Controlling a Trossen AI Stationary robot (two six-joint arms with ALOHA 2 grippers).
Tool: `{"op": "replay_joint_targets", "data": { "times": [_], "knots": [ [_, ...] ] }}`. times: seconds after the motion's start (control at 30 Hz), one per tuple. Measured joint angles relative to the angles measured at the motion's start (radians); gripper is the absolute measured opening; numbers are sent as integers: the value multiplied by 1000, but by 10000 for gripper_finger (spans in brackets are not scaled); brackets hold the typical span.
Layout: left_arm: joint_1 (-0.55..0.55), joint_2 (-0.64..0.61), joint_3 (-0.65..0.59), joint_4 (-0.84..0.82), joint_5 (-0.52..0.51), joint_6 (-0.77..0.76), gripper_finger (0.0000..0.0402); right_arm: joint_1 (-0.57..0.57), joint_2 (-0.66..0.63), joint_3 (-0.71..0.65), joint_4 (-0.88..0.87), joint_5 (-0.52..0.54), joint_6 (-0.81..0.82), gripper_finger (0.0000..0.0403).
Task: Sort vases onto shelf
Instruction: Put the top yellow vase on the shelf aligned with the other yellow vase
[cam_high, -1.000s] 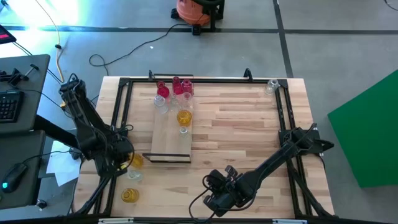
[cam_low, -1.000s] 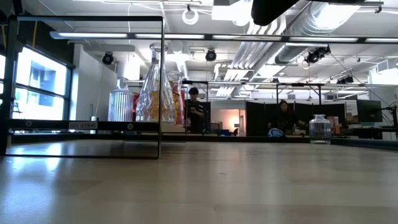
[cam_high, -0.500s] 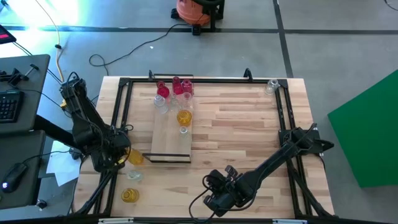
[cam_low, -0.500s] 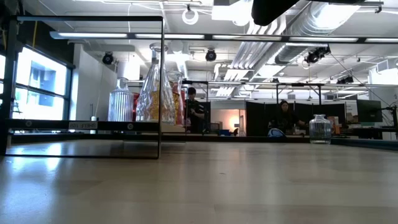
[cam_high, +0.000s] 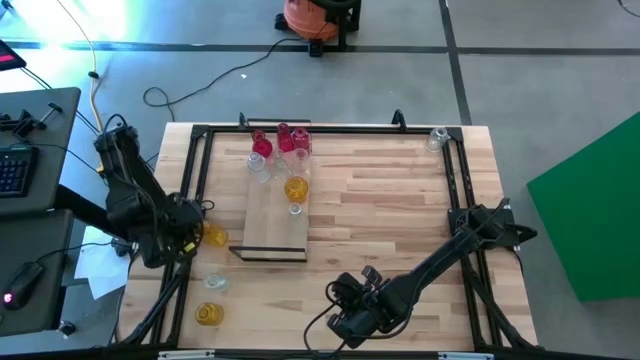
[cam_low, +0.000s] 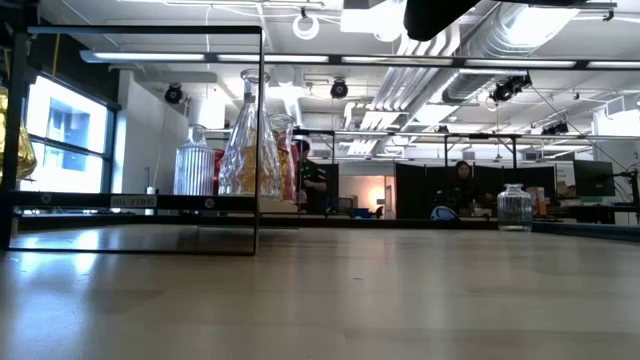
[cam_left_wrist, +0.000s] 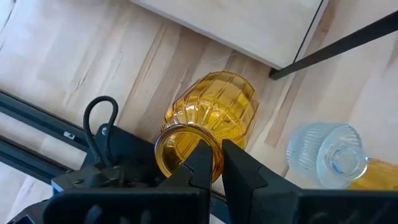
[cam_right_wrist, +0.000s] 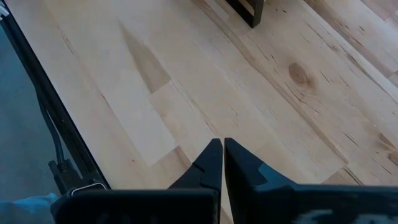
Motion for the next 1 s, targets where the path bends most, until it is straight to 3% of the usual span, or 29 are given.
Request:
{"op": "replay_joint_targets", "data": {
  "times": [0.33,0.77,1.0],
  "knots": [
    [152,0,47,0,-93,154,11,0,0,0,8,0,0,0],
    [470,7,128,16,-101,493,11,0,0,0,31,10,0,0],
    [646,68,182,115,-85,736,10,0,0,0,31,30,-10,0]
  ]
}}
